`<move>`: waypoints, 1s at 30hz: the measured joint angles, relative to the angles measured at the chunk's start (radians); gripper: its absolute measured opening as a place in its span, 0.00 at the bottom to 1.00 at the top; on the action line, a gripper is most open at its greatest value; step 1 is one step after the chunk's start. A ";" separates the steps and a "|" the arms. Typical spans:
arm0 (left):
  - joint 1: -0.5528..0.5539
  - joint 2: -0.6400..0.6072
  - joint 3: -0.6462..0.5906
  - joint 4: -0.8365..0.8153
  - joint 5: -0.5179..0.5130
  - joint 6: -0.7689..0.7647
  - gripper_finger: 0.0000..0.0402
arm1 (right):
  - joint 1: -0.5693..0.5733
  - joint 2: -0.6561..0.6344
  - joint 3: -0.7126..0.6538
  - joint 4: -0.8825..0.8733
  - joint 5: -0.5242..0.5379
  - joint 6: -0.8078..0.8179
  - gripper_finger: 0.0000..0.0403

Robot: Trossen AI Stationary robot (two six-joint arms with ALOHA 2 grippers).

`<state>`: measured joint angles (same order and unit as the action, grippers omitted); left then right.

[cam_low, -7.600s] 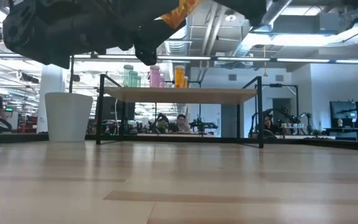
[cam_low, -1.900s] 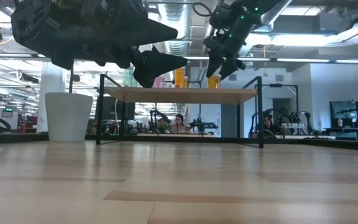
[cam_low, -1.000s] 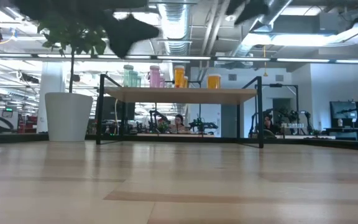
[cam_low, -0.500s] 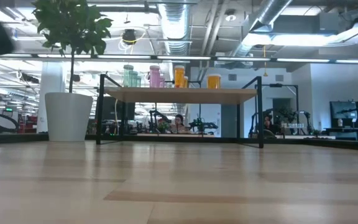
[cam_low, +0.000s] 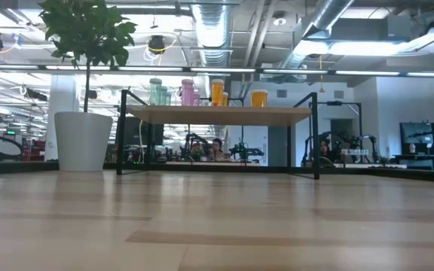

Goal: Pick and place medicine bottles onto shelf by color
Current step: Put the large orange pill bottle on the shelf aligned with the other large orange pill bottle

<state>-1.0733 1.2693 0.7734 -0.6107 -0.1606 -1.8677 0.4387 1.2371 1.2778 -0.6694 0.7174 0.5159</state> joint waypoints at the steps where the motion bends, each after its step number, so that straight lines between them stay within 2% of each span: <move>1: -0.010 0.016 0.000 0.000 0.003 -0.029 0.52 | -0.005 0.000 0.000 0.001 0.000 0.000 0.72; 5: -0.029 0.103 0.000 0.026 0.064 -0.091 0.51 | -0.018 0.000 0.000 0.006 0.000 0.000 0.72; 9: -0.025 0.179 0.012 0.045 0.077 -0.097 0.51 | -0.023 0.000 0.000 0.016 -0.003 0.000 0.72; 17: 0.015 0.239 0.038 0.051 0.056 -0.021 0.55 | -0.022 0.009 0.000 0.021 -0.007 0.000 0.72; 21: 0.041 0.299 0.038 0.050 0.105 0.002 0.55 | -0.022 0.023 0.001 0.022 -0.012 0.000 0.72; 25: 0.070 0.364 0.046 0.047 0.181 0.088 0.55 | -0.022 0.027 0.000 0.017 -0.012 0.001 0.72; 30: 0.086 0.376 0.101 -0.021 0.136 0.223 0.53 | -0.020 0.027 0.000 0.018 -0.012 0.007 0.72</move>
<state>-0.9876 1.6453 0.8742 -0.6321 -0.0250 -1.6448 0.4185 1.2643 1.2778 -0.6513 0.7055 0.5232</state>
